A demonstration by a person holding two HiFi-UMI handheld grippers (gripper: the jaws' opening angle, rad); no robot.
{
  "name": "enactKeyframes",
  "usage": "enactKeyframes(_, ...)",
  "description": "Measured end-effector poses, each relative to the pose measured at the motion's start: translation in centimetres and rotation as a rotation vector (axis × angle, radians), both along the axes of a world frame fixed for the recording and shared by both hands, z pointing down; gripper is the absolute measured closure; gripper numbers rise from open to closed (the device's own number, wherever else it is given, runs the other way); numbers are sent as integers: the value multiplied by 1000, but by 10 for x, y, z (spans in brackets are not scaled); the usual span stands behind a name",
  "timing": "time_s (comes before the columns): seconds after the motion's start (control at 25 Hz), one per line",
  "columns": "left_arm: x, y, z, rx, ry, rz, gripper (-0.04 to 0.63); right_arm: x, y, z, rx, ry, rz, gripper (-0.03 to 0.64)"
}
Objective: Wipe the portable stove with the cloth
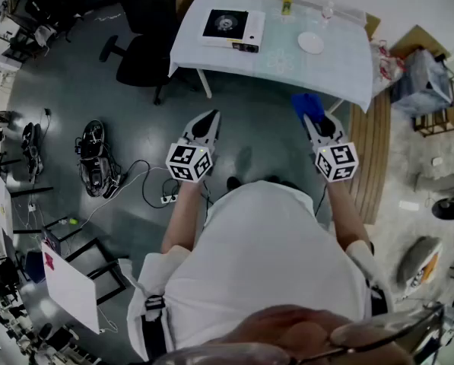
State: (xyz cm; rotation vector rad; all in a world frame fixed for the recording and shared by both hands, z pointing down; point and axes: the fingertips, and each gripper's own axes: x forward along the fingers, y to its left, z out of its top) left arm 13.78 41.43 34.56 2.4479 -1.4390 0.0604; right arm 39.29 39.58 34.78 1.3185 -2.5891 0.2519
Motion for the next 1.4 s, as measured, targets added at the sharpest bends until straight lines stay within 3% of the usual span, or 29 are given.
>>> enactKeyframes(0.6, -5, -5, 5, -5, 13, 22, 563, -10, -1, 4, -27, 1, 13, 492)
enactKeyframes(1.4, -64, 16, 31, -42, 23, 99, 563, -61, 30, 15, -52, 60, 95, 491)
